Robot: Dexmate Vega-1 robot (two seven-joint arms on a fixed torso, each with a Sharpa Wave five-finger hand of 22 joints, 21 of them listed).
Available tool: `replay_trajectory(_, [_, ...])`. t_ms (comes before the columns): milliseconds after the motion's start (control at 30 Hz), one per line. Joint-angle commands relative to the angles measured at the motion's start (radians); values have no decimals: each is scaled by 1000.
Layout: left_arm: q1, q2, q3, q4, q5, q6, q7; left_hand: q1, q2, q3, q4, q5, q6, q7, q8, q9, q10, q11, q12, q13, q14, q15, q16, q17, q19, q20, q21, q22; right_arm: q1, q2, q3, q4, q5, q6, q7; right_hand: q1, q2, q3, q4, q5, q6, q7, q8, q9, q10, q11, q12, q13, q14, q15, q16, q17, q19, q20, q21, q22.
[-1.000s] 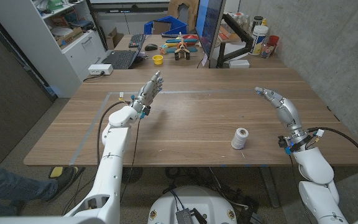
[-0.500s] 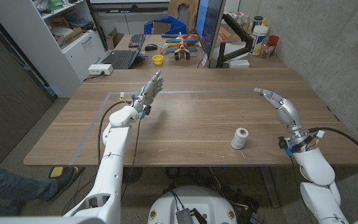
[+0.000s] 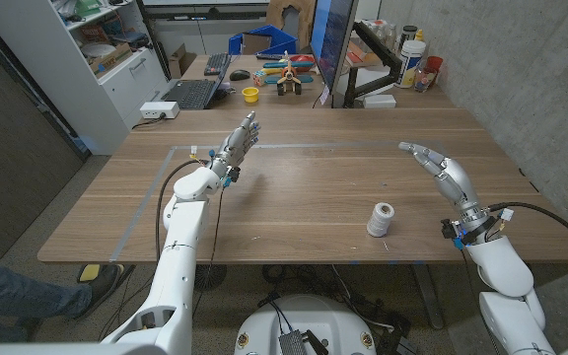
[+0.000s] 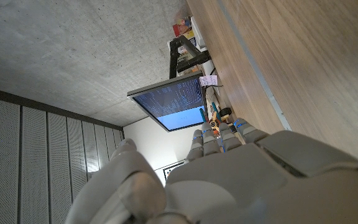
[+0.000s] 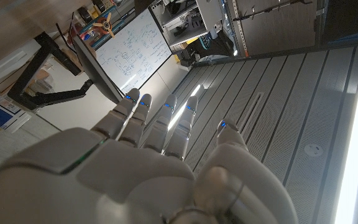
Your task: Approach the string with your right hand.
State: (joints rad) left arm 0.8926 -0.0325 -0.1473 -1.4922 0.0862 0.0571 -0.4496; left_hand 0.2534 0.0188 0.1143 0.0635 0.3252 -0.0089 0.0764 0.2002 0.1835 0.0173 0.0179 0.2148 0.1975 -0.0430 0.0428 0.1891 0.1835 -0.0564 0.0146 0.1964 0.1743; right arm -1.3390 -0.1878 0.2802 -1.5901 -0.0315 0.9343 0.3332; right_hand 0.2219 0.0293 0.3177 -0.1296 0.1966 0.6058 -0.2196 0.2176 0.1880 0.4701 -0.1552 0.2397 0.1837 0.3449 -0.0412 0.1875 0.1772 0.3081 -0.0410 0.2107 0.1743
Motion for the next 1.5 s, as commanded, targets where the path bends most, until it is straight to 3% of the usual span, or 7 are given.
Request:
replay_trajectory(33, [1, 7, 7, -11, 17, 10, 4, 11, -1, -5, 0, -3, 7, 0, 1, 6, 2, 0, -2, 2, -5, 4, 1, 2, -4, 2, 0, 5, -13, 16, 22, -30, -98, 22, -28, 13, -2, 5, -6, 5, 10, -1, -6, 4, 6, 0, -1, 2, 9, -57, -3, 3, 13, -28, -2, 3])
replay_trajectory(1000, [3, 9, 15, -3, 28, -8, 6, 14, 2, -10, 1, -6, 12, -2, 2, 6, 2, 0, -2, 2, -5, 4, 1, 2, -6, 2, 0, 5, -16, 36, 37, -57, -244, 36, -80, 31, -4, 12, -15, 8, 8, -1, -13, 4, -11, 4, -11, 2, -5, -61, -8, 1, 10, -26, -9, 4])
replay_trajectory(1500, [-1, 9, 17, 0, 29, -7, 6, 16, 4, -14, 2, -7, 12, -1, 1, 6, 4, 3, -2, 2, -6, 3, 1, 2, -10, 4, 0, 5, -15, 61, 61, -69, -372, 65, -144, 41, -6, 15, -19, 9, 3, -1, -17, 4, -10, 3, -12, 2, -11, -72, -9, 1, 11, -26, -11, 4])
